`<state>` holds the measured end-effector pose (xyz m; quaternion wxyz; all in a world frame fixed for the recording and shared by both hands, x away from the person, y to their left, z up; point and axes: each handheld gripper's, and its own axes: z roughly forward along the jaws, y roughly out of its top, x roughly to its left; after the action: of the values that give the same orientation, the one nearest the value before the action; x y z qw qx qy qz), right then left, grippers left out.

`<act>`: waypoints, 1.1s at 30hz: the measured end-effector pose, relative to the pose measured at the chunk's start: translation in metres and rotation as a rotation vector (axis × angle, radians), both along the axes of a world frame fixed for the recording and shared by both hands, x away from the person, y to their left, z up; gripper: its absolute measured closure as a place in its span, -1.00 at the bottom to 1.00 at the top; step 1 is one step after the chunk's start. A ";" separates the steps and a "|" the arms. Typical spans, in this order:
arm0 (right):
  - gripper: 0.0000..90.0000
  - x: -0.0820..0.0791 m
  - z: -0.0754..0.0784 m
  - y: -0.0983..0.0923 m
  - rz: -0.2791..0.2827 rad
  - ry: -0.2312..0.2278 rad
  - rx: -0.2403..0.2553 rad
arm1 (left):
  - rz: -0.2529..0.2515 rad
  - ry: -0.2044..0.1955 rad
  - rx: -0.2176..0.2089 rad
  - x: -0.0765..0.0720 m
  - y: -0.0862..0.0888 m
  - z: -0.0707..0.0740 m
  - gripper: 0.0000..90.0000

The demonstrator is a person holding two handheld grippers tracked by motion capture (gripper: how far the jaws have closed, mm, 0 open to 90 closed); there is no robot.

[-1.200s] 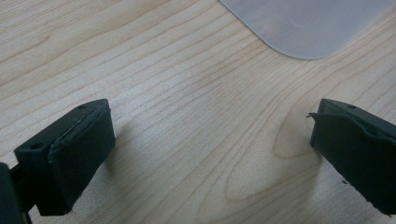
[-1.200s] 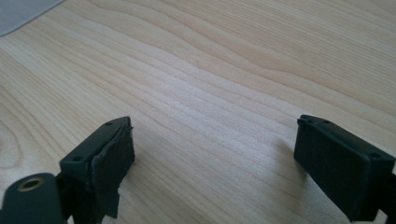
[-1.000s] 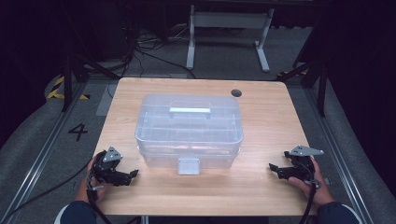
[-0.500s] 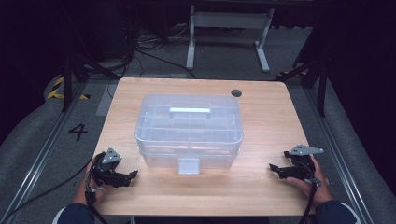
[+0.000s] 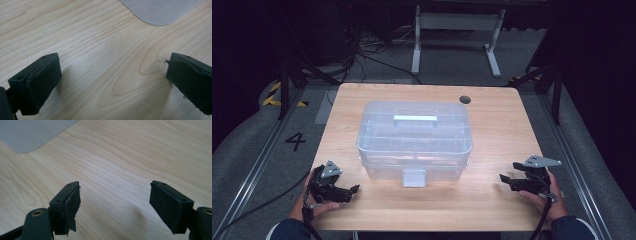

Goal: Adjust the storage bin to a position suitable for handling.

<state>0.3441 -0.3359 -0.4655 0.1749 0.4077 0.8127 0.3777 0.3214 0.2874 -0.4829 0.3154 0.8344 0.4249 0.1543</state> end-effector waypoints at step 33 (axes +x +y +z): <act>-0.28 0.019 0.085 0.035 0.125 -0.191 0.023 | -0.009 0.001 0.003 0.001 0.000 0.000 -0.99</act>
<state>0.3631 -0.3004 -0.3804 0.2228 0.3202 0.8119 0.4342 0.3219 0.2877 -0.4827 0.3144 0.8368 0.4212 0.1533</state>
